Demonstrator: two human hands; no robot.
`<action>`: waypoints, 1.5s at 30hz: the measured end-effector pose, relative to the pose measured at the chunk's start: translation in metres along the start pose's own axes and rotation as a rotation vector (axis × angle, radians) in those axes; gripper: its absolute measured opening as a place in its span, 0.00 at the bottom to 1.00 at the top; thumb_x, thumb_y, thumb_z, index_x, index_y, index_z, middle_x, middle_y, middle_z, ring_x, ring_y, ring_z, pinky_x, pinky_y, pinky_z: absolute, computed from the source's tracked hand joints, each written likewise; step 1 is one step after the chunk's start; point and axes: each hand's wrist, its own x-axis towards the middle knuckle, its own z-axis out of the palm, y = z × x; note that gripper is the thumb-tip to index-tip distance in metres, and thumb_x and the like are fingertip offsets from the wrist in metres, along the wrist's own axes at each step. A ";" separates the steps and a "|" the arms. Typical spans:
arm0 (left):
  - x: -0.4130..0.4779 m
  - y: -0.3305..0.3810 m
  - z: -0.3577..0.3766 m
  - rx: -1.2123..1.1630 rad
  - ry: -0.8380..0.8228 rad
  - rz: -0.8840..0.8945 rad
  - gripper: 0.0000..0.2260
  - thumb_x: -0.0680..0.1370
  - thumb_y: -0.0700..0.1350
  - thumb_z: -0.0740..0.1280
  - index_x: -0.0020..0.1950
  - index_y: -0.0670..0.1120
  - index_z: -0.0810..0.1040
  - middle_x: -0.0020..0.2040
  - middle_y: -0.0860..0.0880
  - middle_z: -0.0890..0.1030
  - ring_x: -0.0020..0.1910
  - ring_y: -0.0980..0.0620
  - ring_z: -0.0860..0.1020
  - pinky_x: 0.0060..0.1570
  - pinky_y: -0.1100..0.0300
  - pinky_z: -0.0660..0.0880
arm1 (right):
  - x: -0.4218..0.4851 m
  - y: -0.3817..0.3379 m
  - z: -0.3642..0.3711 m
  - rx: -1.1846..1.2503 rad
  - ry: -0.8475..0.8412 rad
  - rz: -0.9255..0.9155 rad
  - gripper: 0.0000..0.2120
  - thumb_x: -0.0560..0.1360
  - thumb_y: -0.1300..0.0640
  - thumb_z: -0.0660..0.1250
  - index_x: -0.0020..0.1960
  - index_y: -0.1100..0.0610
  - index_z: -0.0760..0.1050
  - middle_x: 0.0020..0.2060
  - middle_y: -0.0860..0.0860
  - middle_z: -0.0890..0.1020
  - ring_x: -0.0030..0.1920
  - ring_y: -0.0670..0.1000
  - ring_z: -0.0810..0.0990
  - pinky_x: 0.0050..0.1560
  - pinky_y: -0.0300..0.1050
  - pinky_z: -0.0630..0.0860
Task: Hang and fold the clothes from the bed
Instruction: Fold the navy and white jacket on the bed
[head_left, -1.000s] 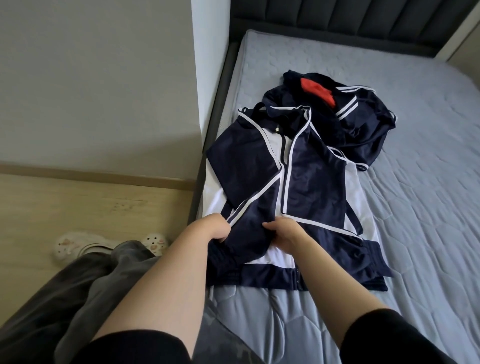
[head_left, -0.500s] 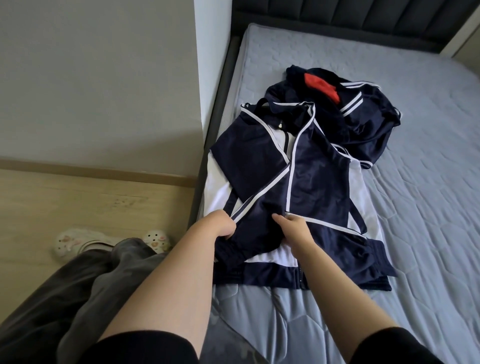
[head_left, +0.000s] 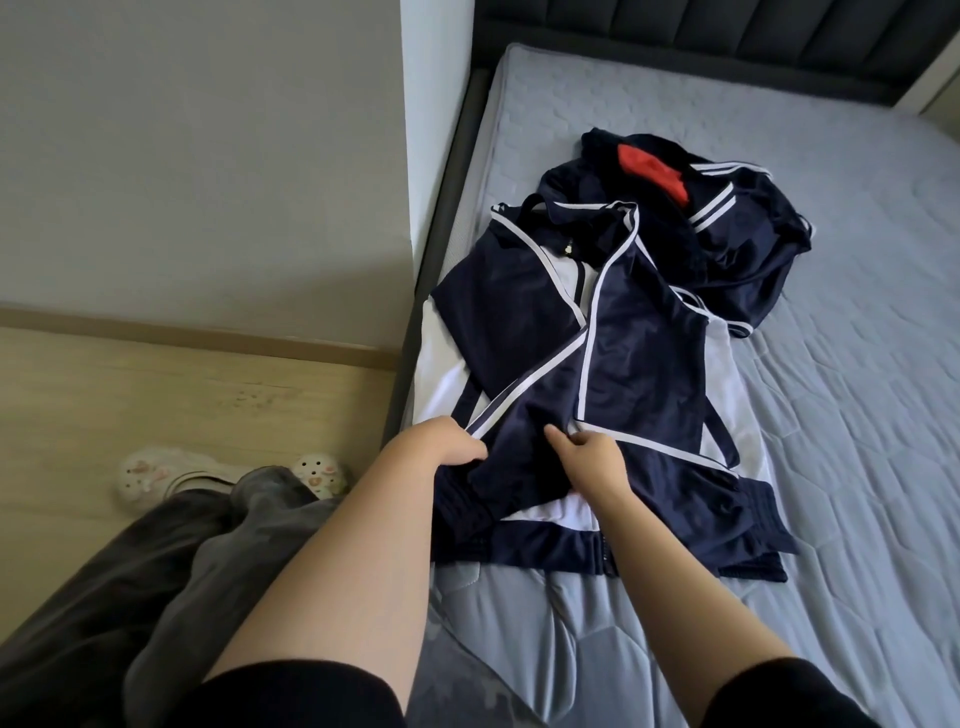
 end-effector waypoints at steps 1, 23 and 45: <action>0.000 0.000 -0.001 -0.001 0.007 0.003 0.10 0.76 0.51 0.63 0.54 0.48 0.71 0.44 0.51 0.72 0.39 0.50 0.71 0.39 0.59 0.67 | 0.002 0.000 0.000 0.036 0.031 -0.013 0.22 0.75 0.48 0.67 0.28 0.55 0.63 0.23 0.48 0.67 0.28 0.48 0.68 0.29 0.42 0.62; 0.042 -0.008 0.068 0.476 0.581 0.492 0.27 0.81 0.58 0.48 0.78 0.55 0.44 0.79 0.52 0.41 0.77 0.49 0.39 0.73 0.44 0.42 | 0.018 0.038 0.005 -0.667 0.089 -0.412 0.30 0.80 0.42 0.49 0.78 0.50 0.45 0.78 0.52 0.47 0.77 0.52 0.44 0.73 0.63 0.47; 0.123 0.086 -0.022 0.231 0.552 0.434 0.28 0.81 0.52 0.55 0.78 0.53 0.47 0.79 0.50 0.45 0.77 0.47 0.40 0.73 0.43 0.45 | 0.159 -0.080 -0.058 -0.415 0.294 -0.636 0.21 0.78 0.52 0.61 0.67 0.62 0.68 0.68 0.57 0.69 0.69 0.57 0.63 0.70 0.51 0.61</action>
